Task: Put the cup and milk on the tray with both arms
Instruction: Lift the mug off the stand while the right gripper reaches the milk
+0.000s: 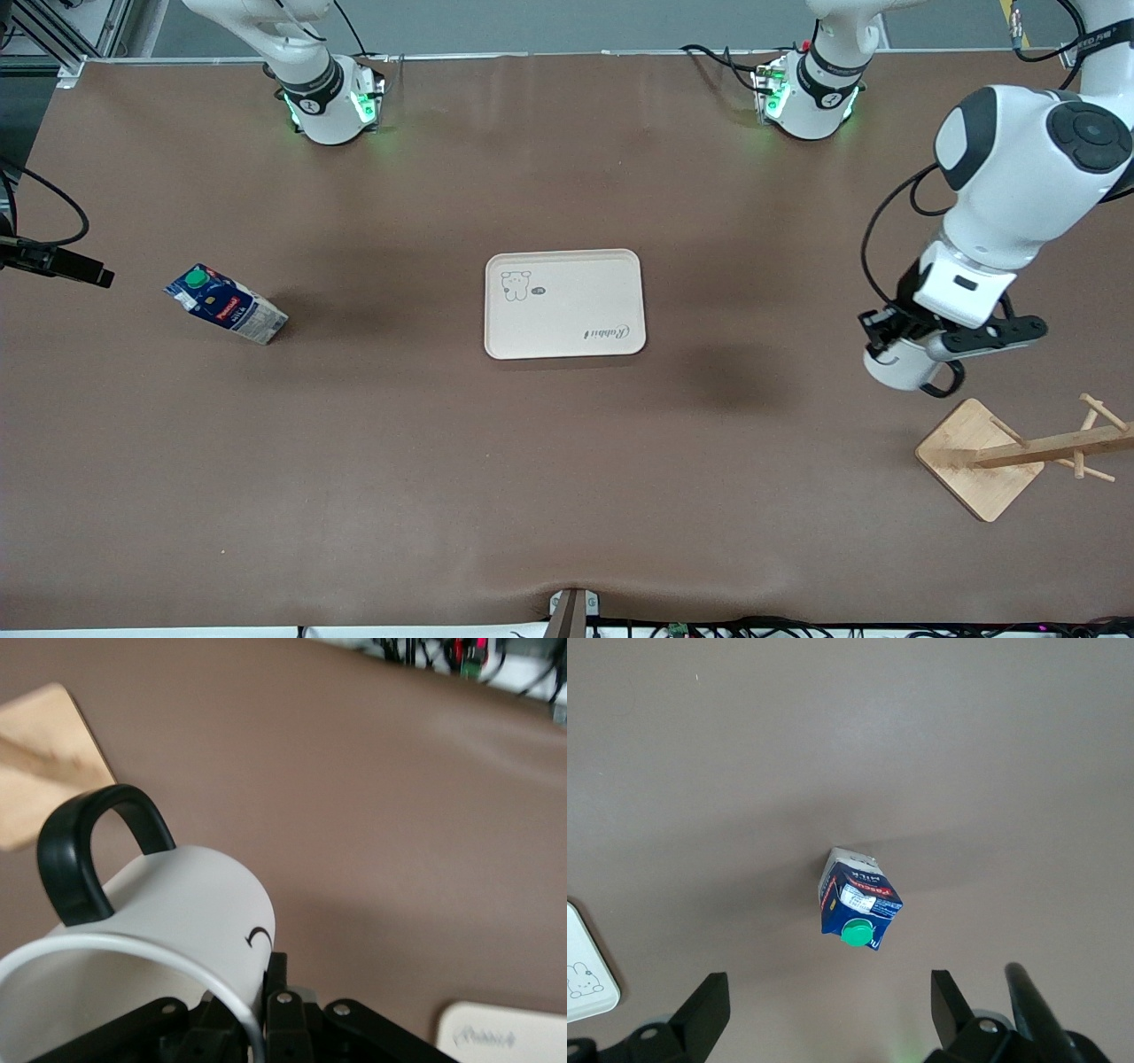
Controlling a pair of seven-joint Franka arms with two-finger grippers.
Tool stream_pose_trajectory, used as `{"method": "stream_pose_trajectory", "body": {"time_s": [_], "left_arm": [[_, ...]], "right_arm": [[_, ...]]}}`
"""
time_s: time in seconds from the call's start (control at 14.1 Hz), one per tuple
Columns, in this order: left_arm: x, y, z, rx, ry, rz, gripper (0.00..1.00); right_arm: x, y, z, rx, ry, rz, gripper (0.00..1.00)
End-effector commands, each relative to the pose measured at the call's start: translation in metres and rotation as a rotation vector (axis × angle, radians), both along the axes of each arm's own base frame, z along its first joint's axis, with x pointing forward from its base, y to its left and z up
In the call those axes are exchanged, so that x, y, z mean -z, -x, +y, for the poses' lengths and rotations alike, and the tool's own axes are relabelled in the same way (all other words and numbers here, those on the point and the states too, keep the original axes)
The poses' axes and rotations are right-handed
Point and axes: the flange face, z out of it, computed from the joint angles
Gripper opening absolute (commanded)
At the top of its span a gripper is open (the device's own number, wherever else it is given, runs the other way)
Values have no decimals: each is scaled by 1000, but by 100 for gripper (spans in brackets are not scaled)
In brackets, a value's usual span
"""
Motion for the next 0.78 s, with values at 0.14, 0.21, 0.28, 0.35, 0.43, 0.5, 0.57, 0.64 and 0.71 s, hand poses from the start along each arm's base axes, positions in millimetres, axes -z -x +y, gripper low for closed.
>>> {"method": "stream_pose_trajectory", "body": {"time_s": [0.14, 0.21, 0.28, 0.35, 0.43, 0.5, 0.57, 0.64, 0.71], "left_arm": [[25, 2, -105, -40, 28, 178, 0], [38, 8, -129, -42, 31, 213, 0], [55, 12, -149, -45, 35, 248, 0], [74, 19, -171, -50, 35, 283, 0], [89, 23, -194, -68, 36, 311, 0], [105, 28, -213, -87, 34, 339, 0], [117, 37, -236, -99, 29, 361, 0], [125, 47, -257, -100, 24, 375, 0], [137, 54, -269, -93, 16, 393, 0]], "right_arm": [[14, -5, -12, 22, -6, 34, 100], [17, -5, -13, 23, -7, 40, 100], [22, -6, -14, 23, -7, 49, 100], [29, -8, -19, 32, -8, 61, 100], [38, -10, -24, 43, -12, 76, 100], [47, -10, -29, 52, -18, 91, 100], [57, -9, -30, 58, -21, 99, 100], [66, -8, -32, 66, -22, 102, 100], [74, -6, -35, 75, -24, 103, 100]]}}
